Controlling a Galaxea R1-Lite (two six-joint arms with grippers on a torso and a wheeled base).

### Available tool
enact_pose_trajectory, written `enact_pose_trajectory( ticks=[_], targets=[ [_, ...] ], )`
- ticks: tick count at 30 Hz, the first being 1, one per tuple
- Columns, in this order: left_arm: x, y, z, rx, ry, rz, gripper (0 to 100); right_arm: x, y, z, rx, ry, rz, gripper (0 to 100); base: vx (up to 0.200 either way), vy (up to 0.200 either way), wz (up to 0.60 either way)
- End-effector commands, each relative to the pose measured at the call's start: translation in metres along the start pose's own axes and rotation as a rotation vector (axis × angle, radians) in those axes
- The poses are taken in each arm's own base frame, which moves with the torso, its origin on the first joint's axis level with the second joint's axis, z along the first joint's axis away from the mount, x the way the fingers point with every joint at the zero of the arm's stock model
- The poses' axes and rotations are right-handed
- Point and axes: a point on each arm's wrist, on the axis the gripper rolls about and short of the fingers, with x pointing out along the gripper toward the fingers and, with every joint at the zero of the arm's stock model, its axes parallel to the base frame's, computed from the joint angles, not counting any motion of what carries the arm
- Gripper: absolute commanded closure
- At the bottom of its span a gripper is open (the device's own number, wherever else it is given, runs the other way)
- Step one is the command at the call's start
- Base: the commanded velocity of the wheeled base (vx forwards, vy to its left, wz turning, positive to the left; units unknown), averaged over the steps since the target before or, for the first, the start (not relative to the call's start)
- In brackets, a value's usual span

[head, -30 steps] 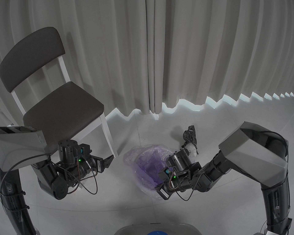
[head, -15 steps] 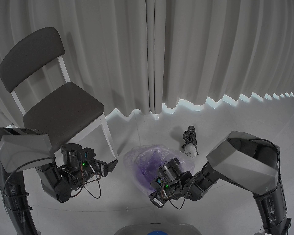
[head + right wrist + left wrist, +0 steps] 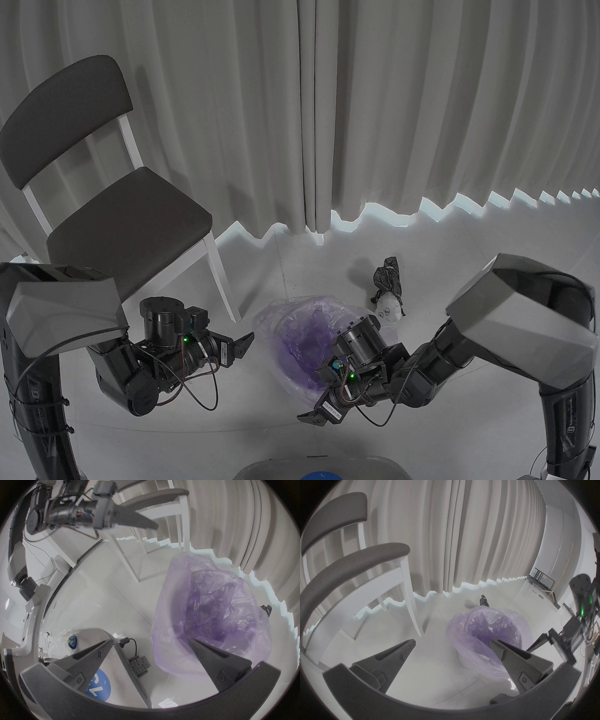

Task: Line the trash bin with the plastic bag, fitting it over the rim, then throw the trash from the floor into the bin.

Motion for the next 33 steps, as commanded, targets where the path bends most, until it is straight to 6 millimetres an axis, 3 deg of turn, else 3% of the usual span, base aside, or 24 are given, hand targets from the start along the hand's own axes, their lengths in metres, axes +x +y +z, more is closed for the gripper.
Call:
enact_pose_trajectory(
  ticks=[1,6,11,13,16,19,21,22,24,33],
  targets=[
    [0.013,-0.01,0.005,0.014,0.049,-0.018,0,-0.049,-0.006,0.001,0.022,-0.064,-0.04,0,0.0,0.0,0.0],
    [0.027,-0.01,0.009,0.014,0.081,-0.016,0,-0.081,-0.046,-0.019,0.143,-0.082,-0.144,0,0.0,0.0,0.0],
    [0.048,-0.007,0.008,0.011,0.088,-0.004,0,-0.098,-0.099,-0.045,0.293,-0.079,-0.257,0,0.0,0.0,0.0],
    [0.056,-0.004,0.007,0.007,0.087,0.002,0,-0.093,-0.115,-0.057,0.332,-0.073,-0.283,0,0.0,0.0,0.0],
    [0.062,-0.001,0.005,0.004,0.087,0.009,0,-0.087,-0.124,-0.064,0.344,-0.082,-0.298,0,0.0,0.0,0.0],
    [0.069,0.002,0.003,0.0,0.111,0.015,0,-0.062,-0.138,-0.072,0.346,-0.114,-0.324,0,0.0,0.0,0.0],
    [0.07,0.002,0.003,0.0,0.117,0.016,0,-0.056,-0.141,-0.073,0.35,-0.118,-0.328,0,0.0,0.0,0.0],
    [0.076,0.003,0.005,-0.002,0.123,0.02,0,-0.042,-0.151,-0.074,0.365,-0.112,-0.351,0,0.0,0.0,0.0],
    [0.084,0.007,0.006,-0.004,0.134,0.036,0,-0.033,-0.162,-0.073,0.371,-0.113,-0.372,0,0.0,0.0,0.0],
    [0.105,0.017,0.006,-0.014,0.151,0.056,0,-0.026,-0.206,-0.059,0.41,-0.106,-0.407,0,0.0,0.0,0.0]
  ],
)
